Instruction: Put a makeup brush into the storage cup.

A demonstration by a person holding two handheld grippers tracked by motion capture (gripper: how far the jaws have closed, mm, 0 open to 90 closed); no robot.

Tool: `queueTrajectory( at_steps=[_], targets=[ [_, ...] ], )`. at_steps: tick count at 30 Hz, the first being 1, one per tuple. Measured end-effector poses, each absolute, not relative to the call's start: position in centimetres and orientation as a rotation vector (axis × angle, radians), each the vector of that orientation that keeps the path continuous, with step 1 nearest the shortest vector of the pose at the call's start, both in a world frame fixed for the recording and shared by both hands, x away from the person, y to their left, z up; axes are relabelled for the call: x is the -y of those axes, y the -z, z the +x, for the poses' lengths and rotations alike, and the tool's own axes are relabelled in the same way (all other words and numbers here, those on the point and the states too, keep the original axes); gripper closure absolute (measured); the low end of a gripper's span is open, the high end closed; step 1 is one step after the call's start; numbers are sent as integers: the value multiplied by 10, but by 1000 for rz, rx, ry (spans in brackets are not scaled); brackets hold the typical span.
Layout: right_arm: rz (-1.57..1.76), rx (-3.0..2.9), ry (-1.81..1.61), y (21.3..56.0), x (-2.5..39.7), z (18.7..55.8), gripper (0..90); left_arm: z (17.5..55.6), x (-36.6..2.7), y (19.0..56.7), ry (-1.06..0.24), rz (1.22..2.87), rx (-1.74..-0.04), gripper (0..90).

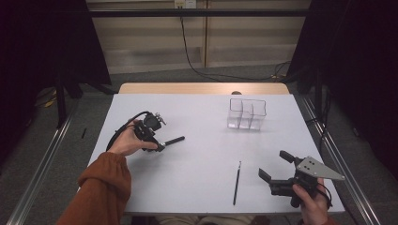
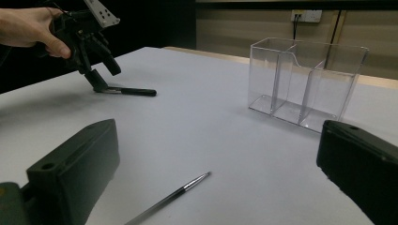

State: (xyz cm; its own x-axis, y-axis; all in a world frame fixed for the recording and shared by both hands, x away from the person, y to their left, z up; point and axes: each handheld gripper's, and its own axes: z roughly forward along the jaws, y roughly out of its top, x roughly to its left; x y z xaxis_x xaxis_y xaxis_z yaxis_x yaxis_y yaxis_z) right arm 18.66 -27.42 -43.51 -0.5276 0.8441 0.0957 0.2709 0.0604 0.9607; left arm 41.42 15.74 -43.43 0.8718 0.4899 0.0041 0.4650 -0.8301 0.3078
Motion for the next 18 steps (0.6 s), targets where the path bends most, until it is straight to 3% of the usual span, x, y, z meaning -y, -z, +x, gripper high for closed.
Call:
queueTrajectory(
  at_steps=[18],
  targets=[
    [1107,-1851,-1481,436,274,187,0,416,-149,447,-49,2824,-697,563]
  ],
)
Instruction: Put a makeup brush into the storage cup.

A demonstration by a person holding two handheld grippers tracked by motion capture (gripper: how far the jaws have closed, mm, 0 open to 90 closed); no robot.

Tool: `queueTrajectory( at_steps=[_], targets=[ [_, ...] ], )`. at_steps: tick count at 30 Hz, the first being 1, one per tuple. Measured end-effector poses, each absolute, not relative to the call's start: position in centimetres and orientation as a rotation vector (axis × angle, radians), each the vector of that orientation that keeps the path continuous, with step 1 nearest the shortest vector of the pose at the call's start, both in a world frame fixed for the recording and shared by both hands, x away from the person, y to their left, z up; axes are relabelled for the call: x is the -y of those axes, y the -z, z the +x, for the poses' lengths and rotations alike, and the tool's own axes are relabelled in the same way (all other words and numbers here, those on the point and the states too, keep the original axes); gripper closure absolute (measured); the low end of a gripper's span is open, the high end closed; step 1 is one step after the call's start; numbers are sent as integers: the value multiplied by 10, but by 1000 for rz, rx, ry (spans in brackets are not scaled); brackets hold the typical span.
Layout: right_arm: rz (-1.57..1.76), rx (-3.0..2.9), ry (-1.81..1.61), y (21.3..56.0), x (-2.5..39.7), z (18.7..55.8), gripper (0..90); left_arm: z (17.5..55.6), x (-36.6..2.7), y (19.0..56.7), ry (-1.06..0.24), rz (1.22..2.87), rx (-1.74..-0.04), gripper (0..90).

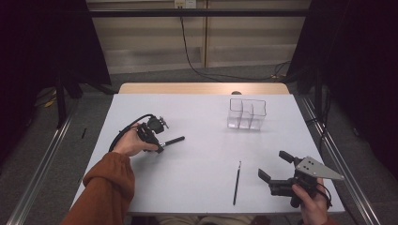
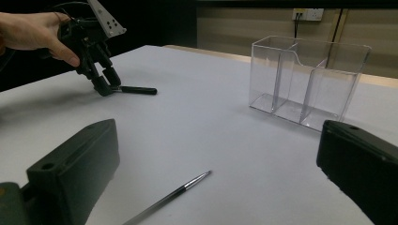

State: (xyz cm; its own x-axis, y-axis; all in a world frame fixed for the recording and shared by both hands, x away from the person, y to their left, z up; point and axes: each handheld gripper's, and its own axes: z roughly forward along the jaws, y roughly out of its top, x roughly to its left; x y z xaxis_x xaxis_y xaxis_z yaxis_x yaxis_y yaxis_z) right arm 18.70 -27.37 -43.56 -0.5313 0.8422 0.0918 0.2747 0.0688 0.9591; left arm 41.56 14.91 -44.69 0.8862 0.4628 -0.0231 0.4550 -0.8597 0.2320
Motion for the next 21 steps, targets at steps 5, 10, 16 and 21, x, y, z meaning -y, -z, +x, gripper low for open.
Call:
queueTrajectory(
  at_steps=[5,10,16,21],
  targets=[
    [1104,-1859,-1479,436,273,187,0,420,-147,447,0,2847,-717,578],
    [1106,-1865,-1481,436,272,187,0,423,-145,447,14,2853,-738,622],
    [1104,-1869,-1476,437,272,188,0,425,-144,447,-12,2874,-736,693],
    [1103,-1869,-1474,437,272,187,0,422,-143,447,-23,2872,-732,741]
  ],
)
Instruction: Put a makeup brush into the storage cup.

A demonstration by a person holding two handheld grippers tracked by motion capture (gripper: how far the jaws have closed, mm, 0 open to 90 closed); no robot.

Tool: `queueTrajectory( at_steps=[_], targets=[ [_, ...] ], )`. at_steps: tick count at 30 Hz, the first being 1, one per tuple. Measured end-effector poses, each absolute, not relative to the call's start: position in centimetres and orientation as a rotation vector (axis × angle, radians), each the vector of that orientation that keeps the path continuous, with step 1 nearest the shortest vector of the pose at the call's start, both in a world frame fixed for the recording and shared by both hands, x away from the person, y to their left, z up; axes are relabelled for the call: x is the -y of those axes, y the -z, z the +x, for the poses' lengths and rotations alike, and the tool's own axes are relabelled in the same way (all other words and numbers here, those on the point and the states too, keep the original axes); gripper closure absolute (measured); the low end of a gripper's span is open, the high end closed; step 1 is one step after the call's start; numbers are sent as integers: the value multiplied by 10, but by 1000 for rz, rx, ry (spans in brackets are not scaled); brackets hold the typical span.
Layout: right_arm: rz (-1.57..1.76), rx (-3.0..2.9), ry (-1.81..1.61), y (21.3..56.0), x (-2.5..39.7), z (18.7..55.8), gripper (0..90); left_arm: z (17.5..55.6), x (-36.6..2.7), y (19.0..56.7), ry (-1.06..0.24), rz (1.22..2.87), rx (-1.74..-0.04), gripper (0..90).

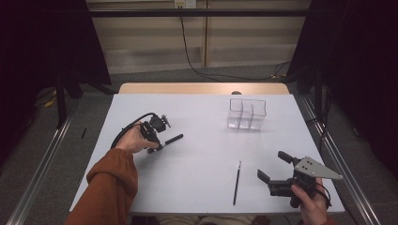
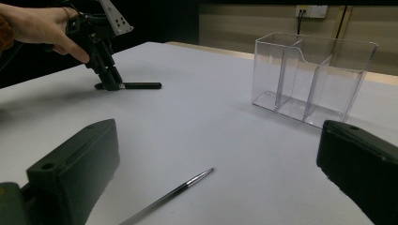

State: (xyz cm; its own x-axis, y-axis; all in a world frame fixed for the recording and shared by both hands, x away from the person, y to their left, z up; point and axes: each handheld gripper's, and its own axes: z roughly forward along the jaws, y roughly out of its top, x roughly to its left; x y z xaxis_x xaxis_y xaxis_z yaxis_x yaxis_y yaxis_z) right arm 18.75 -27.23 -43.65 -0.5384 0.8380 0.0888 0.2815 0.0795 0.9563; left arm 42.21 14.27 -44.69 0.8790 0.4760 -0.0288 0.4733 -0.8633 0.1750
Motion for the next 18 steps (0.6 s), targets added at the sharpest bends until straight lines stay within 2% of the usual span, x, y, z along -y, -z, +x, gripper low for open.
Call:
queueTrajectory(
  at_steps=[18],
  targets=[
    [1106,-1867,-1473,437,273,187,0,422,-151,445,-4,2803,-784,746]
  ],
)
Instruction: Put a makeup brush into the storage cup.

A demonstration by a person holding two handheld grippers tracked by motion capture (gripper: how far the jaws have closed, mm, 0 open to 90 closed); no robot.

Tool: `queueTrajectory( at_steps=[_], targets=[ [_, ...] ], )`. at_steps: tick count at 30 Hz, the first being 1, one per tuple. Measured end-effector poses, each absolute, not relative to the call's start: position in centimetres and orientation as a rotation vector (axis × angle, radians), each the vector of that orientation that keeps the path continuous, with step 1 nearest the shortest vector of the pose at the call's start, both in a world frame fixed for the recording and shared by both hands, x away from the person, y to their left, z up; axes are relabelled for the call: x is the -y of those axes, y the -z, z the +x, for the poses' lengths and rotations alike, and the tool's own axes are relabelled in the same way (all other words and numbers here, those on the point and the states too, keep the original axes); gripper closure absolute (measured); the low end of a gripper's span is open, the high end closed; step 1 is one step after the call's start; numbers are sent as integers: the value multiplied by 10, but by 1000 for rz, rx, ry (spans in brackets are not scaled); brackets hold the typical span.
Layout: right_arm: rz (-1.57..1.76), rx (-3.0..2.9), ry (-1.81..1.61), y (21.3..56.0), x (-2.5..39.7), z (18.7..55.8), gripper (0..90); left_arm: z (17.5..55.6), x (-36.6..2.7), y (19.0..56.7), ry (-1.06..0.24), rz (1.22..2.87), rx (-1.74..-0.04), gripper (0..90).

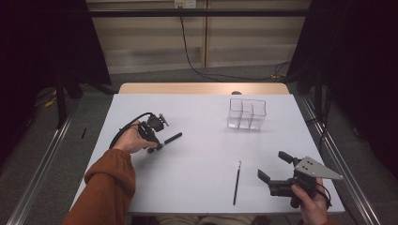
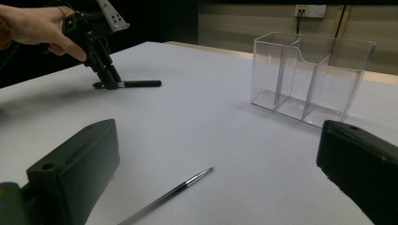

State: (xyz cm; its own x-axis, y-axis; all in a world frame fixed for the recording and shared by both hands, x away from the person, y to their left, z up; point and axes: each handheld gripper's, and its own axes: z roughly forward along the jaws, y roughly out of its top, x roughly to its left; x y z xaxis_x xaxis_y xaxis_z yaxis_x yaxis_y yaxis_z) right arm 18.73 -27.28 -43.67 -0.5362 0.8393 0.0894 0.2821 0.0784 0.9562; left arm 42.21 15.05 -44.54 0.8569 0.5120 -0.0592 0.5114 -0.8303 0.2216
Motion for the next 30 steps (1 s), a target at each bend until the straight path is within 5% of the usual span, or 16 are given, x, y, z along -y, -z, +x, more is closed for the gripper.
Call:
queueTrajectory(
  at_steps=[30],
  targets=[
    [1111,-1866,-1473,437,273,188,0,419,-160,440,13,2725,-811,747]
  ],
)
